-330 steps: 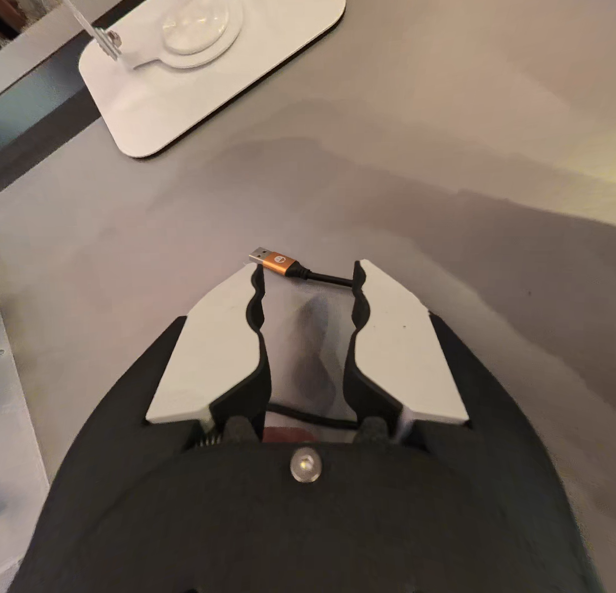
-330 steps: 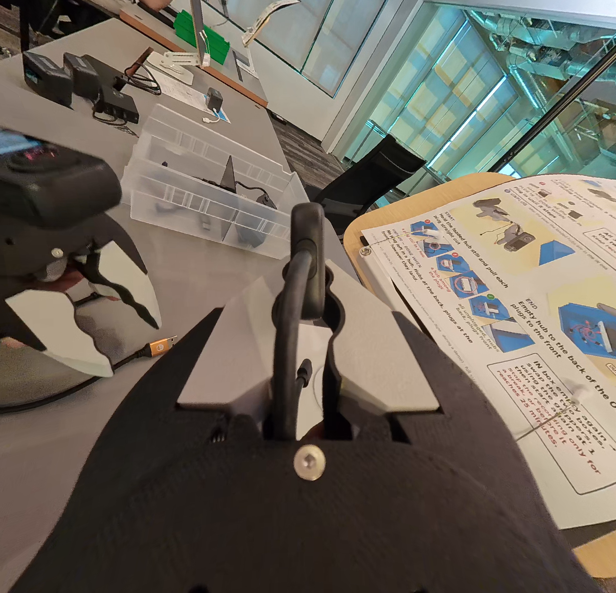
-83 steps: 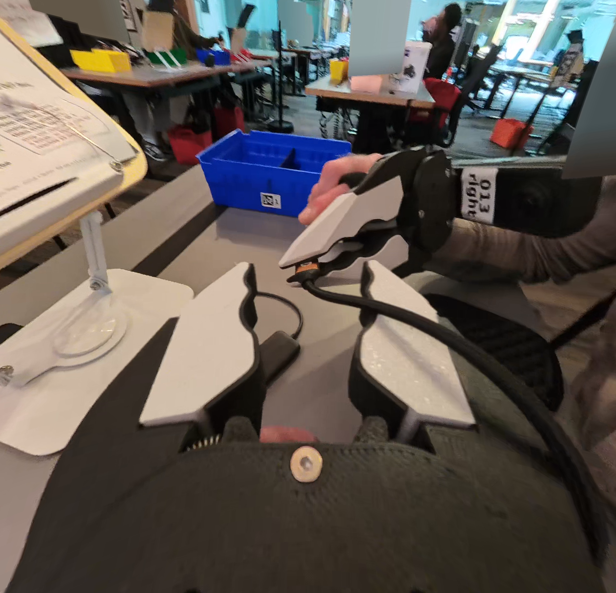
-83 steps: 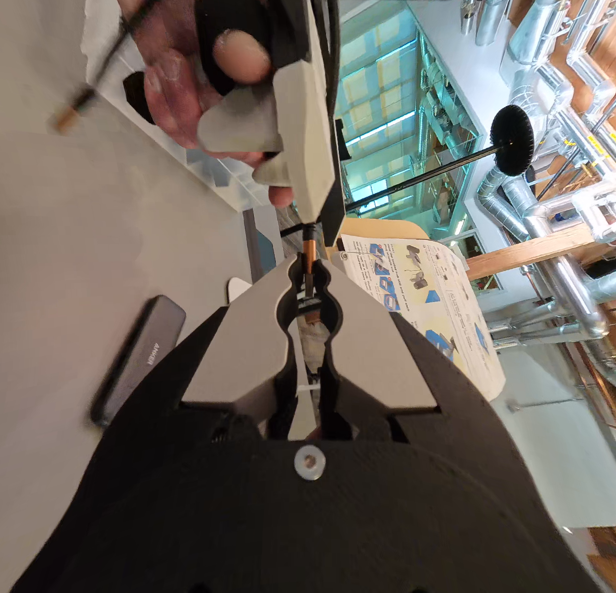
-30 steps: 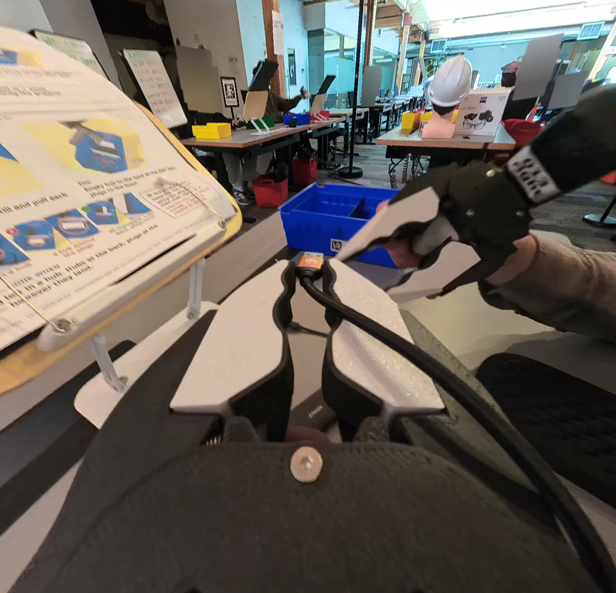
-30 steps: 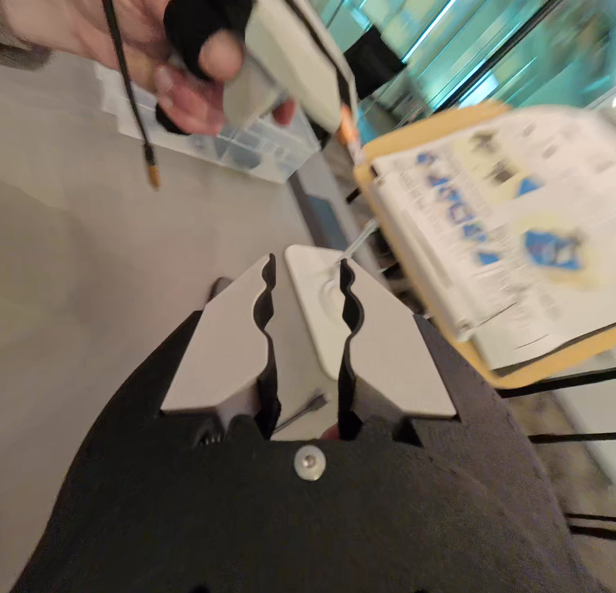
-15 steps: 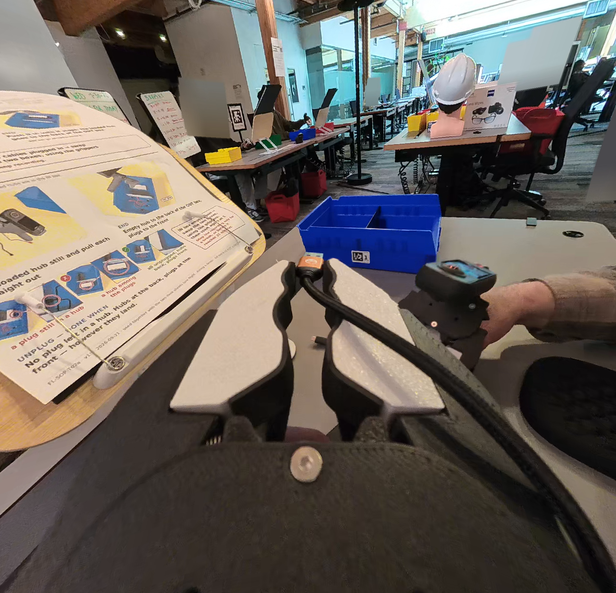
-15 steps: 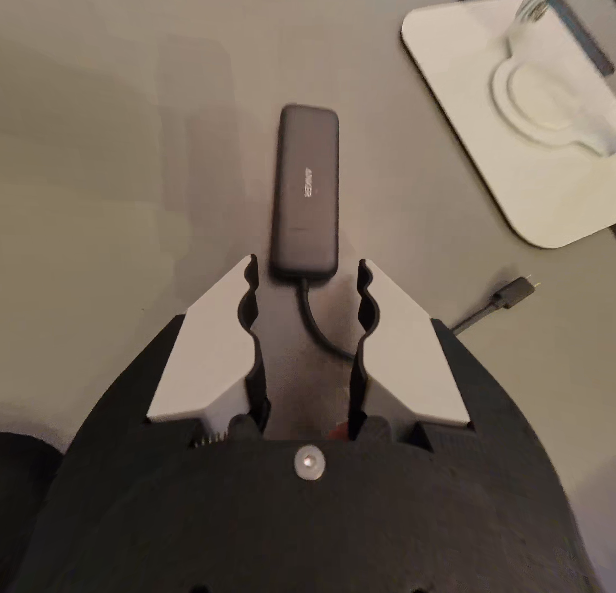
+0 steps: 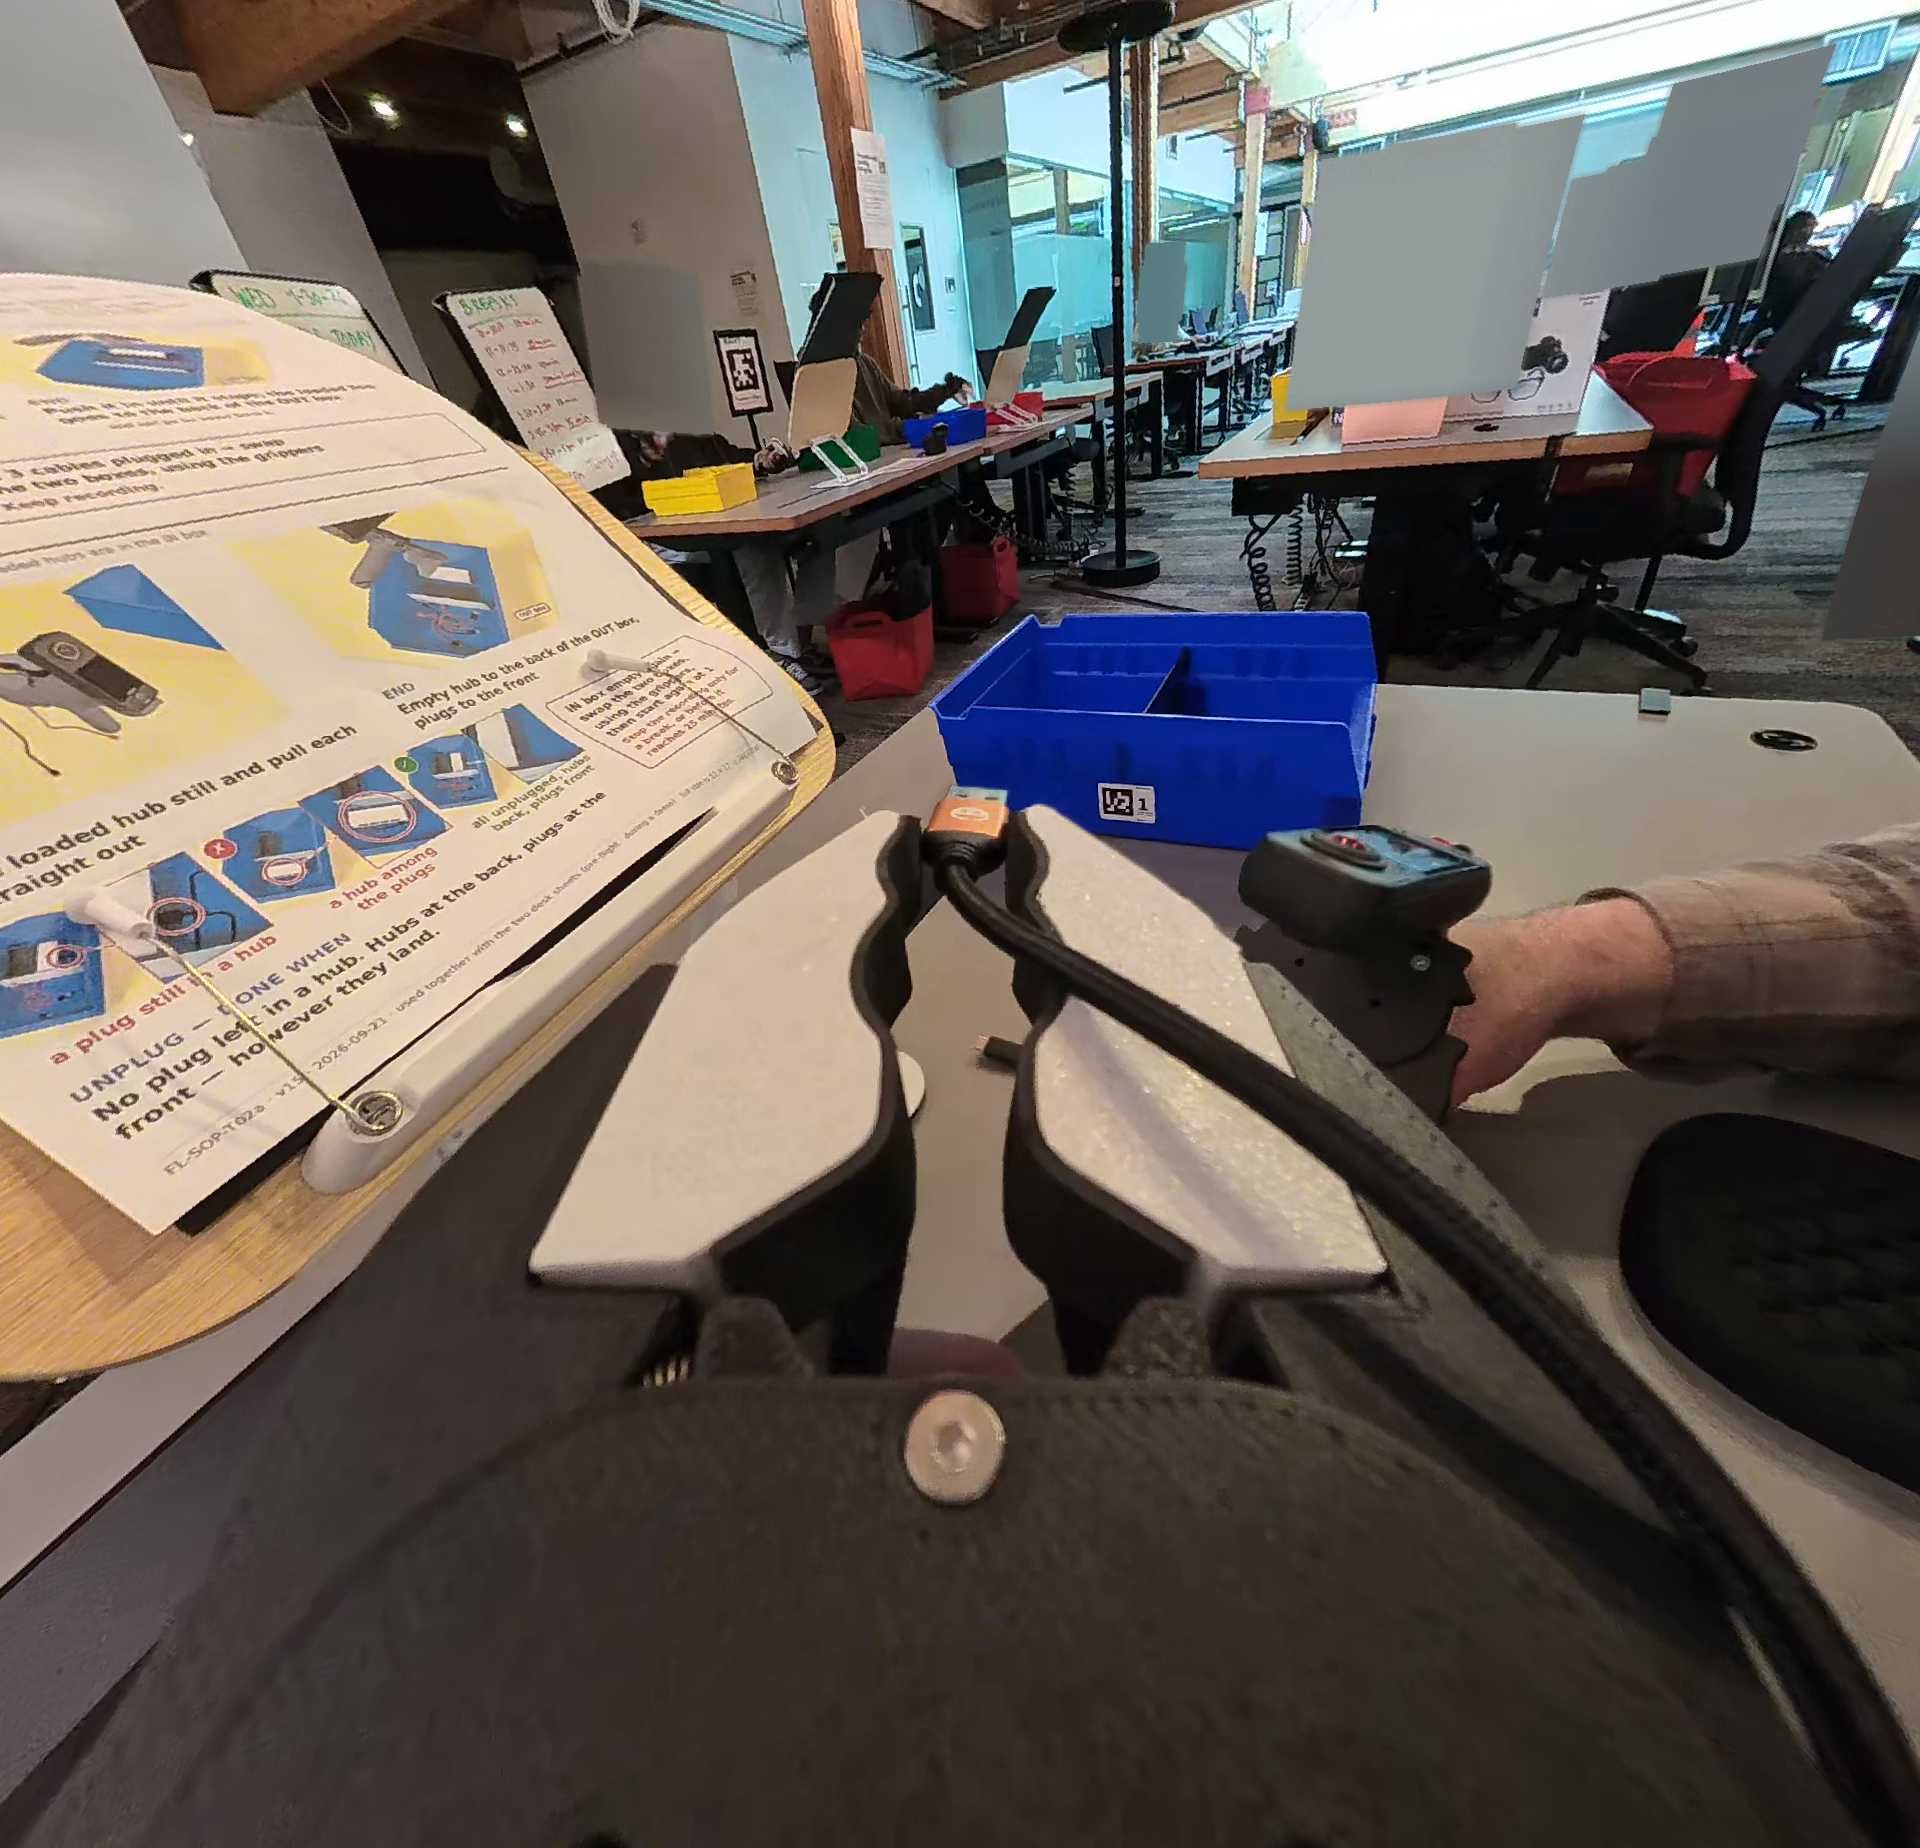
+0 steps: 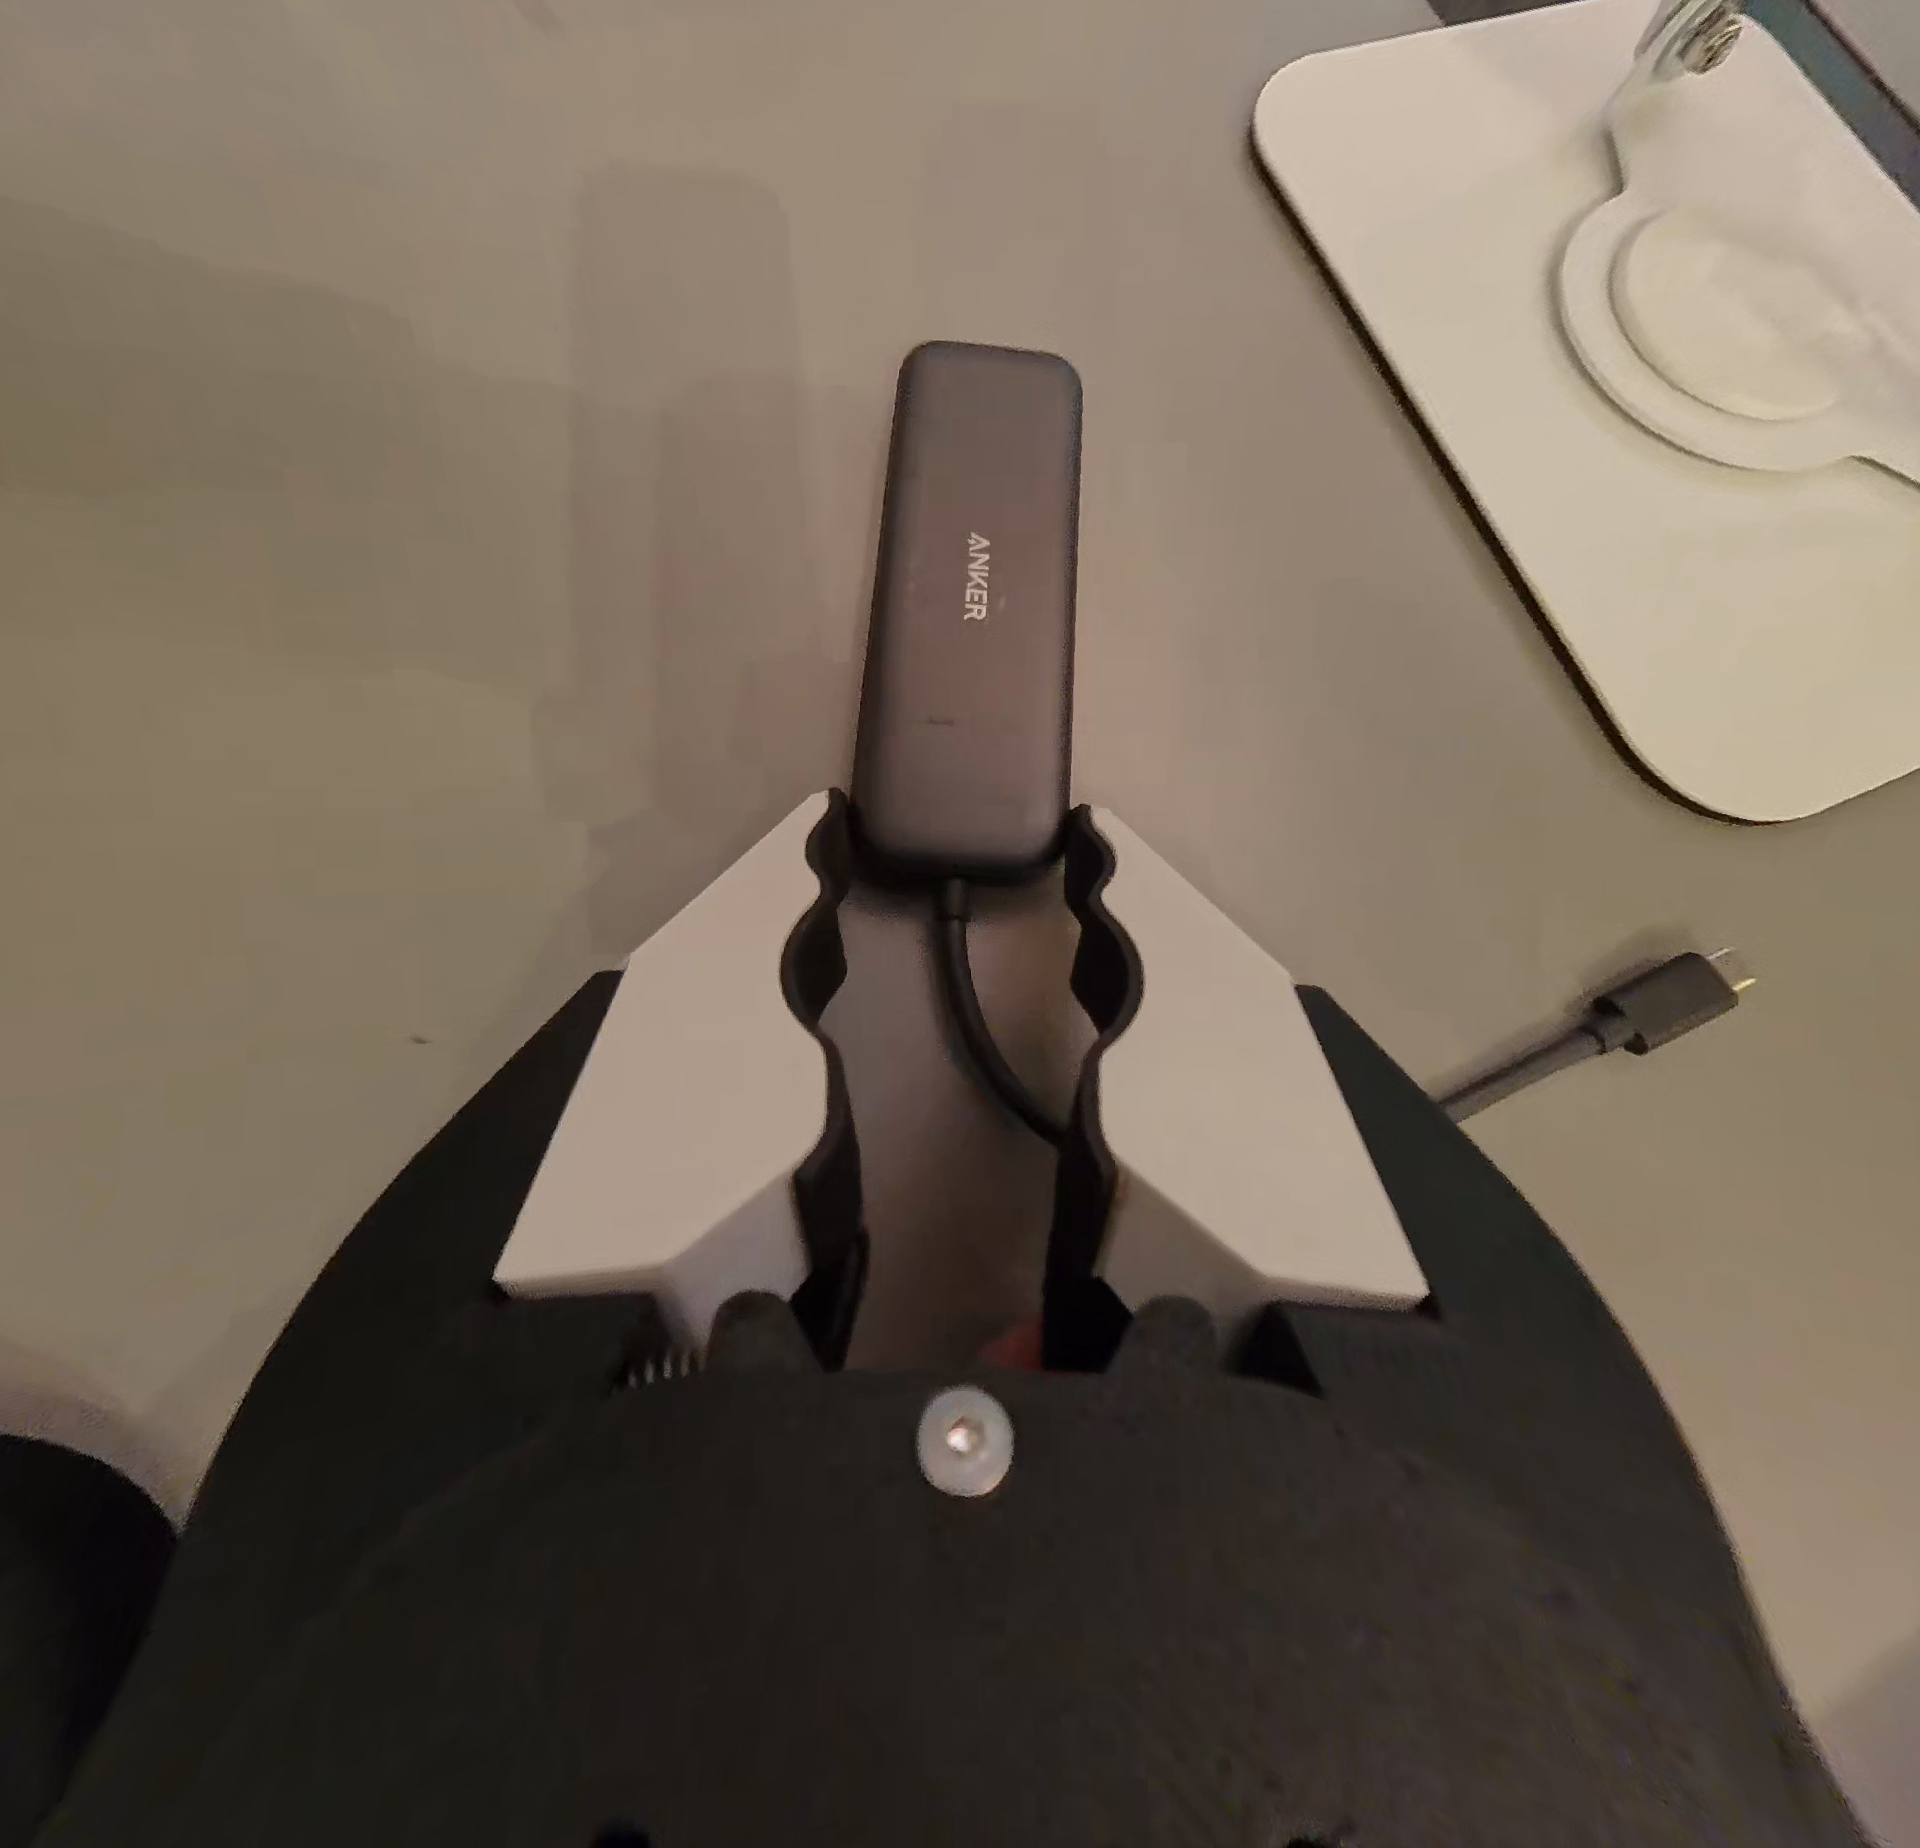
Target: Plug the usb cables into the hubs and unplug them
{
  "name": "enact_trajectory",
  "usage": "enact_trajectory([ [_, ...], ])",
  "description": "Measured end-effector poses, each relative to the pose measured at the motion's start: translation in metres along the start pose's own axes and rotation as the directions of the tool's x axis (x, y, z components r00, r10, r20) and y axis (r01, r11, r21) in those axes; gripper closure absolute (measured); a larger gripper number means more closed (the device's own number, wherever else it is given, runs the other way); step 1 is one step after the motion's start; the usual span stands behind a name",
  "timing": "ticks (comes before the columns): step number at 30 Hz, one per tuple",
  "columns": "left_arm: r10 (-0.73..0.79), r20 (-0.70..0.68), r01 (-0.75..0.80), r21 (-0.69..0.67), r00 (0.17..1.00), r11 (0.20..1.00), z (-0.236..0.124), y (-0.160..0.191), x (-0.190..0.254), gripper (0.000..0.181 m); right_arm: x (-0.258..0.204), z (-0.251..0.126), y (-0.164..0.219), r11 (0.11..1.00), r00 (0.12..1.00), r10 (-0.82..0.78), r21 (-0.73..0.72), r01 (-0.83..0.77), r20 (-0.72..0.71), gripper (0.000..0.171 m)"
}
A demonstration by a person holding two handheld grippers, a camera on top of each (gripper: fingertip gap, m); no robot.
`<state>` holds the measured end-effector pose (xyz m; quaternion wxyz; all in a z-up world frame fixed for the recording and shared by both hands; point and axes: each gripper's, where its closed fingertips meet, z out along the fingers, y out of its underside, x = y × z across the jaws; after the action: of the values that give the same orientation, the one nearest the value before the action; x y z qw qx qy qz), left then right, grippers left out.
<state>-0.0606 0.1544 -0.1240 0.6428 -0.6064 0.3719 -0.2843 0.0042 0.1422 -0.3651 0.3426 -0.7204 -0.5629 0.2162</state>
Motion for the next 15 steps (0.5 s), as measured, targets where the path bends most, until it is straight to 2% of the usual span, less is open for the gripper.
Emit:
enact_trajectory([
  [15,0.020,0.031,-0.018,-0.072,0.999,0.997,0.012,0.027,-0.003,0.166,0.037,-0.041,-0.041,0.954,0.976,0.202,0.242,-0.178,-0.080,0.132],
])
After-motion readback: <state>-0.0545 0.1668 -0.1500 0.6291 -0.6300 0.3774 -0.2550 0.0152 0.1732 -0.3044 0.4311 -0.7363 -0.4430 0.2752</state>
